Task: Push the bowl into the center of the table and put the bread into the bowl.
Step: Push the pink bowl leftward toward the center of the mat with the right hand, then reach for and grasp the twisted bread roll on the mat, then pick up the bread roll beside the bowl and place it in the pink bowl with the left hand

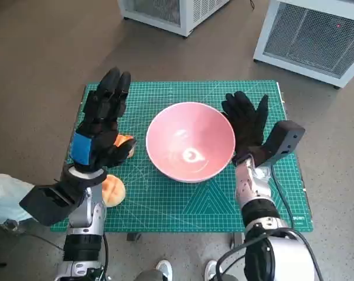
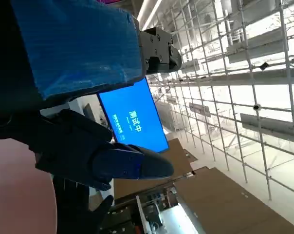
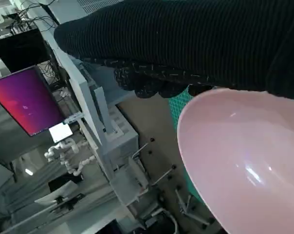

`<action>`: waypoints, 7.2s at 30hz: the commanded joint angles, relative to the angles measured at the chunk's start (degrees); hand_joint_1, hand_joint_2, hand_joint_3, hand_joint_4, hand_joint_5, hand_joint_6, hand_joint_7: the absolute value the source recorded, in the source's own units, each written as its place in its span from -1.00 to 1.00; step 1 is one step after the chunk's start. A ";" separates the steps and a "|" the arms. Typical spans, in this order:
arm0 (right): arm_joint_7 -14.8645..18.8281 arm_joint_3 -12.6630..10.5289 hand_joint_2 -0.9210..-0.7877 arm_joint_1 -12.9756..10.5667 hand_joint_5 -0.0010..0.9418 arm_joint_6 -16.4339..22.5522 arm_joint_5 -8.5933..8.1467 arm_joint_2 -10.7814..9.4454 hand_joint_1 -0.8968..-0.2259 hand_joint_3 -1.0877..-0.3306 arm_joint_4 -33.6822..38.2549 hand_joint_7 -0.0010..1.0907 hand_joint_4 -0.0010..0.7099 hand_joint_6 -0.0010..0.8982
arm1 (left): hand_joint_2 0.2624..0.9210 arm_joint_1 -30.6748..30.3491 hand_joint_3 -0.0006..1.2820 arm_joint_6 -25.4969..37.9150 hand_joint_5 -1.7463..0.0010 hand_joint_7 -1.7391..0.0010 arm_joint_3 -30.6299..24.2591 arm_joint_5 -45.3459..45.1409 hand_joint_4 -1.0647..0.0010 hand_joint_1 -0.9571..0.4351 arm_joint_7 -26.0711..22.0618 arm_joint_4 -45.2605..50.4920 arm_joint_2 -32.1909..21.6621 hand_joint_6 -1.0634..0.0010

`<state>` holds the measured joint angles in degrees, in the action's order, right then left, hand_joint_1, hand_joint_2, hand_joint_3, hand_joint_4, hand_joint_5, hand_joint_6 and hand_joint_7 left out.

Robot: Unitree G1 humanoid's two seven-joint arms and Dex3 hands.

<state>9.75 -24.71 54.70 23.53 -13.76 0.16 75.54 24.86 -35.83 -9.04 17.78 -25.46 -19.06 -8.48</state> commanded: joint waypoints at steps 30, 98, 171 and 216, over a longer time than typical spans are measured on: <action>24.12 8.85 -1.00 -6.48 -1.00 23.62 -3.26 2.79 -0.31 -0.13 -22.72 -0.72 -0.25 -0.27 | 1.00 7.39 -0.61 1.57 0.99 0.66 2.15 -2.30 0.73 -0.49 1.02 -2.24 0.09 0.82; 21.06 13.18 -1.00 -10.76 -1.00 19.89 -4.43 2.34 -0.33 -0.04 -30.66 -0.49 -0.28 -0.44 | 0.46 11.47 -1.00 50.20 1.00 0.98 17.14 -36.06 0.78 0.21 -8.31 10.92 -33.14 0.46; 22.17 12.57 -1.00 -11.98 -0.99 18.58 -6.69 1.85 -0.35 0.03 -32.03 -0.29 -0.26 -0.52 | 0.98 23.34 -0.92 42.18 -0.46 -0.11 29.64 -51.85 -0.29 0.38 3.17 -17.33 -27.77 -0.34; 23.57 11.35 -1.00 -13.04 -0.99 17.94 -7.44 2.20 -0.39 0.04 -32.72 -0.23 -0.24 -0.56 | 0.99 26.38 -0.97 40.60 -0.23 -0.30 28.95 -49.74 -0.45 0.38 -0.54 12.24 -17.89 -0.25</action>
<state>33.12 -13.25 43.40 42.15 -20.57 2.12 42.79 49.72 7.03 18.69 -31.62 -26.89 -4.06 -27.74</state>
